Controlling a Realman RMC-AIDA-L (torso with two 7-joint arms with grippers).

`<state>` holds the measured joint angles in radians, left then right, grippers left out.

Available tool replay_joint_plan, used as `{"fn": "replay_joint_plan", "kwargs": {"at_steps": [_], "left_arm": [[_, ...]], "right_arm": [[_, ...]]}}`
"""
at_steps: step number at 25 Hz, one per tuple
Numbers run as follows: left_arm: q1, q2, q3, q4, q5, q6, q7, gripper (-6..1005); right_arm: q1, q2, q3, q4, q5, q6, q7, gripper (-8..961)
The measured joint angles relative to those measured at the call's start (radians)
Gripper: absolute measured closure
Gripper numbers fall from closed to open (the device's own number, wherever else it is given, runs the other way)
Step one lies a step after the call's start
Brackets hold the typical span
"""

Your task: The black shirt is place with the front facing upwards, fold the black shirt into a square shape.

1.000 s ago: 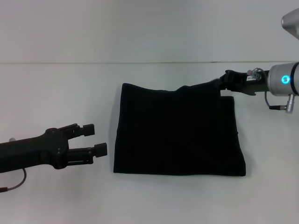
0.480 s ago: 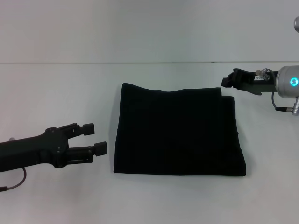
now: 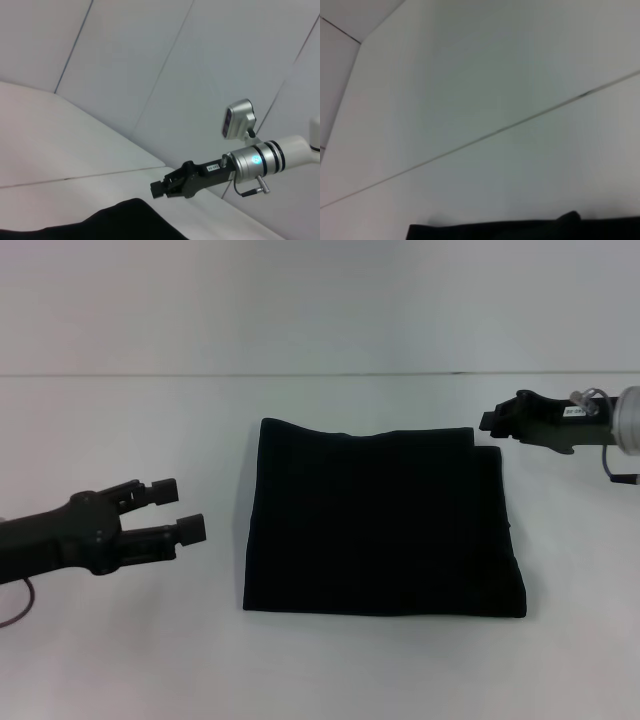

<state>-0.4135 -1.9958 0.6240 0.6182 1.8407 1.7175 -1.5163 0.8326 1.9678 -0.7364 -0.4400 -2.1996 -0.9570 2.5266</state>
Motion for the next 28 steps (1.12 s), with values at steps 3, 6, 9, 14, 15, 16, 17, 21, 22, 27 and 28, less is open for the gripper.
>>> {"fn": "replay_joint_plan", "kwargs": {"at_steps": [3, 6, 9, 14, 15, 16, 17, 21, 22, 27, 28], "left_arm": [[0.0, 0.018, -0.014, 0.017, 0.008, 0.039, -0.033, 35], [0.001, 0.032, -0.018, 0.031, 0.01, 0.066, -0.052, 35], [0.005, 0.038, -0.018, 0.063, 0.012, 0.088, -0.079, 35], [0.007, 0.041, -0.018, 0.099, 0.033, 0.098, -0.099, 35], [0.007, 0.041, -0.018, 0.105, 0.041, 0.098, -0.099, 35], [0.006, 0.041, -0.02, 0.11, 0.049, 0.095, -0.099, 35], [0.004, 0.042, -0.022, 0.113, 0.056, 0.092, -0.099, 35], [-0.003, 0.047, -0.038, 0.114, 0.072, 0.08, -0.099, 35], [-0.003, 0.049, -0.04, 0.114, 0.073, 0.078, -0.097, 35], [-0.002, 0.049, -0.044, 0.114, 0.074, 0.077, -0.094, 35], [-0.002, 0.049, -0.044, 0.114, 0.074, 0.077, -0.094, 35]], "right_arm": [[-0.002, -0.017, 0.0, 0.002, -0.002, -0.041, 0.056, 876], [0.003, -0.026, -0.018, 0.005, -0.006, -0.063, 0.108, 768], [0.012, -0.031, -0.041, 0.011, -0.008, -0.081, 0.154, 660], [0.016, -0.039, -0.076, 0.017, -0.051, -0.06, 0.224, 416], [0.015, -0.039, -0.077, 0.017, -0.058, -0.049, 0.23, 401], [0.015, -0.039, -0.077, 0.017, -0.06, -0.038, 0.233, 386], [0.015, -0.038, -0.077, 0.017, -0.06, -0.028, 0.233, 371], [0.03, -0.03, -0.08, 0.025, -0.057, 0.017, 0.234, 326], [0.038, -0.026, -0.08, 0.035, -0.057, 0.029, 0.232, 327], [0.07, -0.004, -0.089, 0.057, -0.059, 0.067, 0.225, 330], [0.073, 0.0, -0.093, 0.057, -0.059, 0.073, 0.225, 330]]}}
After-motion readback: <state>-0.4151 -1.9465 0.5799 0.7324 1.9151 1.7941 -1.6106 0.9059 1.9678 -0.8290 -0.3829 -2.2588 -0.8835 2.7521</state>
